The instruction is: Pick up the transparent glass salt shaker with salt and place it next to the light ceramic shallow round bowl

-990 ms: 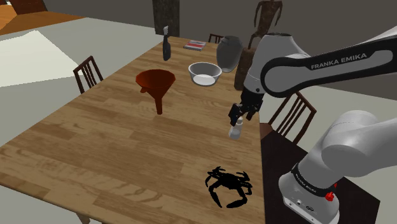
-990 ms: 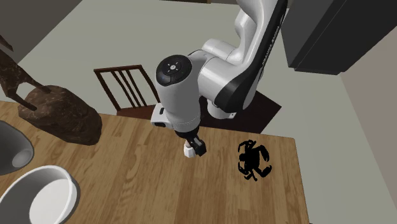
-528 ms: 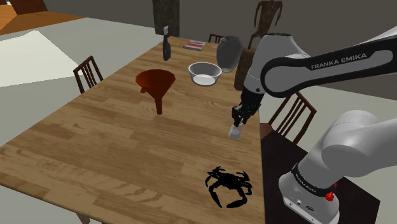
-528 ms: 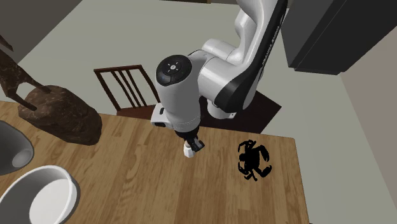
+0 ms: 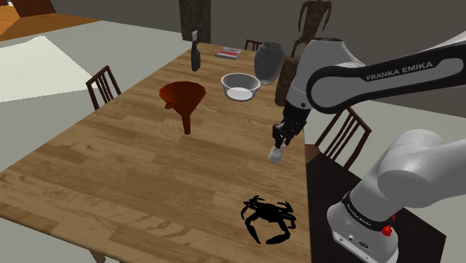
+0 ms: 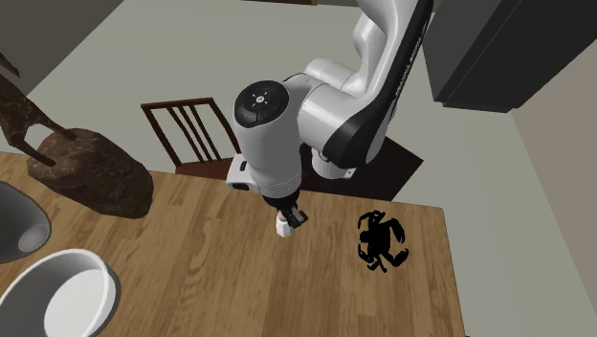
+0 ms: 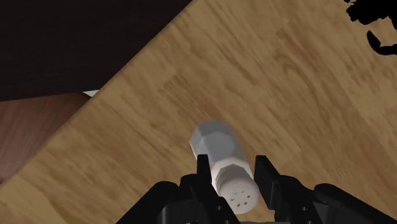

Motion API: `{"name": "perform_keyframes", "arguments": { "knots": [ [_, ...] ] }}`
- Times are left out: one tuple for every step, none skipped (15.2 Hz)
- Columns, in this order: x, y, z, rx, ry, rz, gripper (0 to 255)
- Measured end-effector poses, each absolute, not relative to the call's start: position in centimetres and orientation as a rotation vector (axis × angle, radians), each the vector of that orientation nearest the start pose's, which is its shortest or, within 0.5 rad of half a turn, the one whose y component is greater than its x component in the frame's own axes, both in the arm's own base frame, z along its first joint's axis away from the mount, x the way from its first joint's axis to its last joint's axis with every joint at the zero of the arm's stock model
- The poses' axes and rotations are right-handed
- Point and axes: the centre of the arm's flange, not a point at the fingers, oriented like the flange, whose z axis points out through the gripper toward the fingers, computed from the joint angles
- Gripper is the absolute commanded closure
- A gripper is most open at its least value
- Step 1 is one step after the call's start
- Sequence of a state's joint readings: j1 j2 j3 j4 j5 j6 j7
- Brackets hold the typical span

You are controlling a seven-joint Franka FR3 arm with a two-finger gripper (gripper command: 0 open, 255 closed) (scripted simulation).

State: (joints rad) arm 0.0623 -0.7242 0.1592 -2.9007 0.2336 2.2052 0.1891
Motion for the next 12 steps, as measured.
{"name": "perform_keyframes", "arguments": {
  "knots": [
    [30.0,6.7,37.1,-3.045,0.217,-0.02,255],
    [30.0,6.7,37.5,-3.045,0.217,-0.02,255],
    [30.1,6.7,37.9,-3.045,0.217,-0.02,255],
    [30.1,6.7,38.6,-3.045,0.217,-0.02,255],
    [30.0,6.7,39.1,-3.045,0.217,-0.02,255],
    [29.9,6.7,39.6,-3.045,0.217,-0.02,255],
    [29.9,6.6,40.2,-3.045,0.217,-0.02,255],
    [30.1,6.7,40.6,-3.045,0.217,-0.02,255],
    [30.0,6.7,41.1,-3.045,0.217,-0.02,255],
    [30.0,6.7,41.6,-3.045,0.217,-0.02,255],
    [30.1,6.7,42.2,-3.045,0.216,-0.02,255],
    [30.0,6.8,42.8,-3.045,0.217,-0.02,255]
  ]
}}
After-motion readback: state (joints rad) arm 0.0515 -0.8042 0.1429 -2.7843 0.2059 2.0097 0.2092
